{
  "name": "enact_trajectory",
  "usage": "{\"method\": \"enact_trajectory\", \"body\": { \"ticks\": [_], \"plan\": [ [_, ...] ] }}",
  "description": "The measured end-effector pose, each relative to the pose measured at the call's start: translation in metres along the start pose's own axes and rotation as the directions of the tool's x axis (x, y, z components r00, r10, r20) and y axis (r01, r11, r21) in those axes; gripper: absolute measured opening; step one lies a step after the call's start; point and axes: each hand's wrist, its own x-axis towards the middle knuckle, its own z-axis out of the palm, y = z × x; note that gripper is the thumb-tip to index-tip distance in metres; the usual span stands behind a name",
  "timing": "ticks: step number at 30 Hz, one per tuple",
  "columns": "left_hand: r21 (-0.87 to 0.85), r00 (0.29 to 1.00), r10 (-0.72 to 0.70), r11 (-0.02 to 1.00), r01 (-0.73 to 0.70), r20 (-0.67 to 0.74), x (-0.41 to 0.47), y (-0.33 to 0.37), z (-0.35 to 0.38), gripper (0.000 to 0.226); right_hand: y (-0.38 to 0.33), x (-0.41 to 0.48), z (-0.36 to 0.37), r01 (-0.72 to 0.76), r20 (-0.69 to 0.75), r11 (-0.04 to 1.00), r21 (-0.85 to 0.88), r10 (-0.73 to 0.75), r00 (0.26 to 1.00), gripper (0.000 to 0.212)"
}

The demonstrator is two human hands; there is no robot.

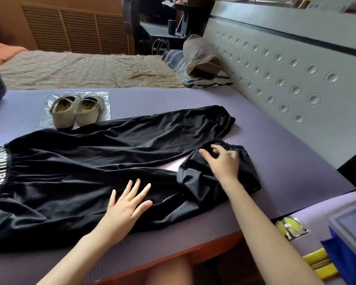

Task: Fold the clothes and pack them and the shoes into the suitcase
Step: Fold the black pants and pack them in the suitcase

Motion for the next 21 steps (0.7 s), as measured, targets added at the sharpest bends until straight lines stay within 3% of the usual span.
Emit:
{"method": "enact_trajectory", "body": {
  "ticks": [2, 4, 6, 7, 9, 11, 13, 15, 19, 21],
  "plan": [
    [0.072, 1.0, -0.014, 0.997, 0.012, 0.028, 0.001, -0.004, 0.009, 0.096, -0.019, 0.01, 0.012, 0.008, 0.111, 0.994, -0.109, 0.004, 0.994, 0.066],
    [0.161, 1.0, 0.014, 0.987, -0.013, -0.003, -0.001, -0.009, 0.017, 0.078, -0.03, 0.019, 0.025, 0.0, 0.196, 0.971, -0.24, 0.048, 0.98, 0.077],
    [0.13, 0.997, -0.04, 0.991, 0.03, 0.07, 0.0, -0.008, 0.016, 0.058, -0.032, 0.027, 0.038, -0.078, 0.221, 0.941, -0.329, 0.157, 0.963, 0.092],
    [0.126, 0.998, -0.021, 0.992, 0.012, 0.064, 0.001, -0.007, 0.016, 0.061, -0.031, 0.029, 0.045, -0.13, 0.218, 0.929, -0.346, 0.214, 0.952, 0.1],
    [0.094, 0.998, -0.014, 0.995, 0.007, 0.065, 0.004, -0.008, 0.017, 0.087, -0.031, 0.029, 0.055, -0.179, 0.203, 0.908, -0.379, 0.271, 0.941, 0.106],
    [0.123, 0.993, -0.043, 0.992, 0.03, 0.109, 0.006, -0.005, 0.012, 0.107, -0.032, 0.03, 0.061, -0.166, 0.175, 0.894, -0.417, 0.258, 0.95, 0.088],
    [0.109, 0.993, -0.052, 0.993, 0.04, 0.109, 0.008, -0.004, 0.012, 0.108, -0.033, 0.032, 0.06, -0.146, 0.139, 0.89, -0.432, 0.226, 0.964, 0.051],
    [0.097, 0.991, -0.044, 0.995, 0.032, 0.128, 0.006, -0.005, 0.012, 0.107, -0.033, 0.033, 0.054, -0.135, 0.127, 0.889, -0.438, 0.21, 0.97, 0.032],
    [0.093, 0.99, -0.043, 0.995, 0.03, 0.135, 0.006, -0.003, 0.012, 0.108, -0.028, 0.035, 0.041, -0.136, 0.089, 0.927, -0.349, 0.178, 0.98, 0.027],
    [0.092, 0.99, -0.044, 0.995, 0.032, 0.132, 0.005, -0.003, 0.011, 0.107, -0.027, 0.038, 0.03, -0.164, 0.021, 0.964, -0.21, 0.172, 0.985, 0.037]
  ]
}}
